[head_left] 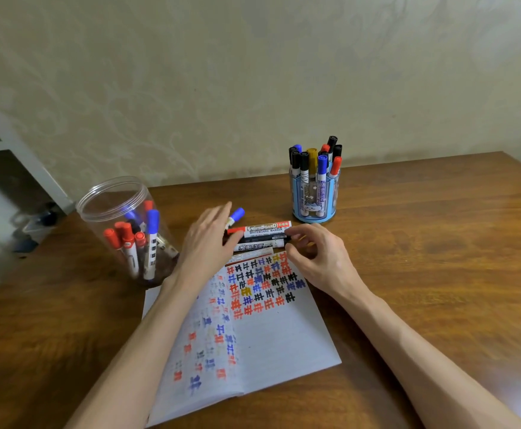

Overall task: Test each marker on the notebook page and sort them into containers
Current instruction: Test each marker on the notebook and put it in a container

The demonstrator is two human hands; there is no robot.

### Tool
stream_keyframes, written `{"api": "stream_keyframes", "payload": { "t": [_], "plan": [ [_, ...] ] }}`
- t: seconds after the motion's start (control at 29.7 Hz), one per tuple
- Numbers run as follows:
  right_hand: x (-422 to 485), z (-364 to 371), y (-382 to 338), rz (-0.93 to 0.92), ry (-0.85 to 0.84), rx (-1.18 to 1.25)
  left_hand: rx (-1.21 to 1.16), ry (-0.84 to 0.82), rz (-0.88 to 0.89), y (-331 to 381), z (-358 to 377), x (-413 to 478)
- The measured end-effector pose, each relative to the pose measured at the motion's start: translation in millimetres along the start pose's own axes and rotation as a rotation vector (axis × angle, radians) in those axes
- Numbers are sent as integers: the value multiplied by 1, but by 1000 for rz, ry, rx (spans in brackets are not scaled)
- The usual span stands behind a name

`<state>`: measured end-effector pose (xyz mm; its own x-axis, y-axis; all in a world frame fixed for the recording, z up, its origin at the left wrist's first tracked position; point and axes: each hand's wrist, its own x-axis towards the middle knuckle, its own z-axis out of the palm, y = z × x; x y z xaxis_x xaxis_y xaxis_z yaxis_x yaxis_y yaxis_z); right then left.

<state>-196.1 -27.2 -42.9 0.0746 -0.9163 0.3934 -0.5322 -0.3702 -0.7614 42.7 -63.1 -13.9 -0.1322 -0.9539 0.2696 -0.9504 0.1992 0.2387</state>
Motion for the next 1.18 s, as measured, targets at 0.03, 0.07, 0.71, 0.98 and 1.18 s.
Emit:
{"api": "stream_keyframes", "payload": {
  "t": [0.03,0.07,0.71,0.98,1.18],
  "plan": [
    [-1,1,1,-2,-1,-2,10,-64,-57,0,6,4],
    [-1,1,1,-5,-1,-3,-12,-63,-100,-1,10,7],
    [1,1,3,0,9,-21,-130,25,-326,-12,12,31],
    [0,1,-4,-1,-9,47,-538,155,-182,21,-21,6],
    [-2,5,-19,31,-159,262,-1272,-111,-206,55,-30,-26]
  ]
}}
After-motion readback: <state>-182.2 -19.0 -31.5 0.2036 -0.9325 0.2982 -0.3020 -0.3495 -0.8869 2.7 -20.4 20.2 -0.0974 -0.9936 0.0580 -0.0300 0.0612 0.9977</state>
